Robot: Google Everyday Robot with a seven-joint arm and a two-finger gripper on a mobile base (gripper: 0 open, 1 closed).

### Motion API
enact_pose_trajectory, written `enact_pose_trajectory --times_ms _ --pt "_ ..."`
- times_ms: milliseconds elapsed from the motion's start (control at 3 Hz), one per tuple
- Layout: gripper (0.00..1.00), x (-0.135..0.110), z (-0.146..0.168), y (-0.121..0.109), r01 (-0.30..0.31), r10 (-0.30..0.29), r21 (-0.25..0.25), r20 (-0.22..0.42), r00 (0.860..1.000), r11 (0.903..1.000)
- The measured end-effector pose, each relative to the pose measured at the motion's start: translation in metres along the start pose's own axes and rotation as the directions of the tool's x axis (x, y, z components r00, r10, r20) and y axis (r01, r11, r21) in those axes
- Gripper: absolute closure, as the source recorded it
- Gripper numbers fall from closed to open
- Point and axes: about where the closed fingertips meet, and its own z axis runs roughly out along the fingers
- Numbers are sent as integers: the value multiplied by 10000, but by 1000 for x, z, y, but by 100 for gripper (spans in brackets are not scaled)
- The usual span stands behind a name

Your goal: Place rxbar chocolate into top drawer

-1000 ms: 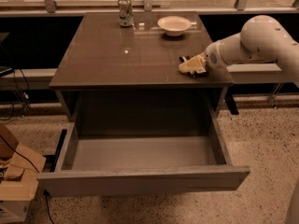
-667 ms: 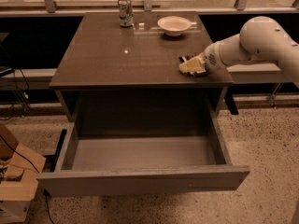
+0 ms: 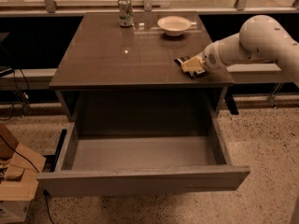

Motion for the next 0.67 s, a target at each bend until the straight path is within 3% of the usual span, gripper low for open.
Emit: enact_pose_trajectory --times_ms 333,667 --pt "100 -27 -17 33 957 -921 -497 700 9933 9942" --pt "100 -81 -77 103 2621 -2310 -1113 2339 9444 9586"
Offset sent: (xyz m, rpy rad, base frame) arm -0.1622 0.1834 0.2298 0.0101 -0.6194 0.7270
